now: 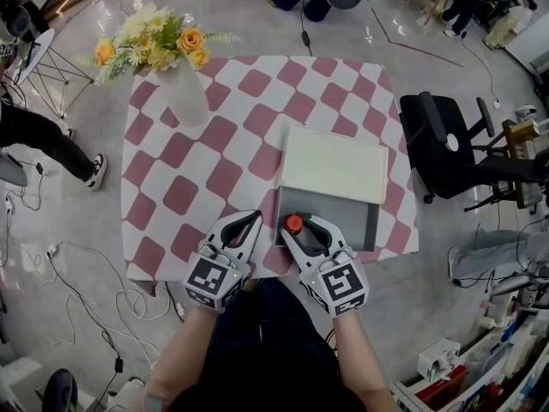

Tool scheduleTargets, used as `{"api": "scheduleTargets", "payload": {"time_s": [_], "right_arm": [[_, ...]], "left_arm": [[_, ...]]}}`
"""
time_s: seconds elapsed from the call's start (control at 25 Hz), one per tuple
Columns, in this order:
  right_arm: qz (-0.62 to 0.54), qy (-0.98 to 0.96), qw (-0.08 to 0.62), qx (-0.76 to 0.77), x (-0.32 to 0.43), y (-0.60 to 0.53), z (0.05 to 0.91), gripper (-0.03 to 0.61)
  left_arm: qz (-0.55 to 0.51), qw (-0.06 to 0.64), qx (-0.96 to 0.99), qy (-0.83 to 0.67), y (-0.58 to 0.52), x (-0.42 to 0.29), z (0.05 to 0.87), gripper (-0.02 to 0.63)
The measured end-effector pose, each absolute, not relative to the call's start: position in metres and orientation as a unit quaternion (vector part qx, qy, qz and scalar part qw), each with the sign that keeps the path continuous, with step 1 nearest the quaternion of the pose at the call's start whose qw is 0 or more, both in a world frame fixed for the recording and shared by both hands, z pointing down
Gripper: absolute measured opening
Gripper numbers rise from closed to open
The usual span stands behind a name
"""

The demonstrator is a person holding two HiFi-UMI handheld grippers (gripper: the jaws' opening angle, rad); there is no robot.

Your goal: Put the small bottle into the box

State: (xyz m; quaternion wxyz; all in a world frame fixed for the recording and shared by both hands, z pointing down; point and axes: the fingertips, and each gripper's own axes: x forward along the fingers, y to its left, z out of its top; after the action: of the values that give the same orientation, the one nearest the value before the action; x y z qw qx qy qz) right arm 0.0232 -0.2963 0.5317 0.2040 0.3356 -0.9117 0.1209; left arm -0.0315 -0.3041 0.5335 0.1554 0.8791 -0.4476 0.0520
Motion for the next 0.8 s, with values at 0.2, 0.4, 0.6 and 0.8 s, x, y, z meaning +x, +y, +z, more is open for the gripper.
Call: {"api": "scheduleTargets", "payload": {"time_s": [0.2, 0.4, 0.6, 0.8], "right_arm": [[0.113, -0.911, 0.21, 0.337, 0.025, -0.291, 0.533, 0.15], [0.096, -0.91, 0.223, 0.337, 0.026, -0.284, 0.532, 0.15], [0.076, -0.911, 0.23, 0.334, 0.024, -0.279, 0.532, 0.15], [0.088, -0.905, 0.219, 0.353, 0.029, -0.28, 0.53, 0.15]], "left_arm": [[0.052, 0.154, 0.877, -0.453, -0.301, -0.036, 0.531, 0.006], [0.051, 0.159, 0.875, -0.454, -0.297, -0.037, 0.528, 0.006], [0.051, 0.158, 0.878, -0.45, -0.292, -0.033, 0.527, 0.006], [0.052, 0.156, 0.877, -0.451, -0.286, -0.035, 0.524, 0.006]]}}
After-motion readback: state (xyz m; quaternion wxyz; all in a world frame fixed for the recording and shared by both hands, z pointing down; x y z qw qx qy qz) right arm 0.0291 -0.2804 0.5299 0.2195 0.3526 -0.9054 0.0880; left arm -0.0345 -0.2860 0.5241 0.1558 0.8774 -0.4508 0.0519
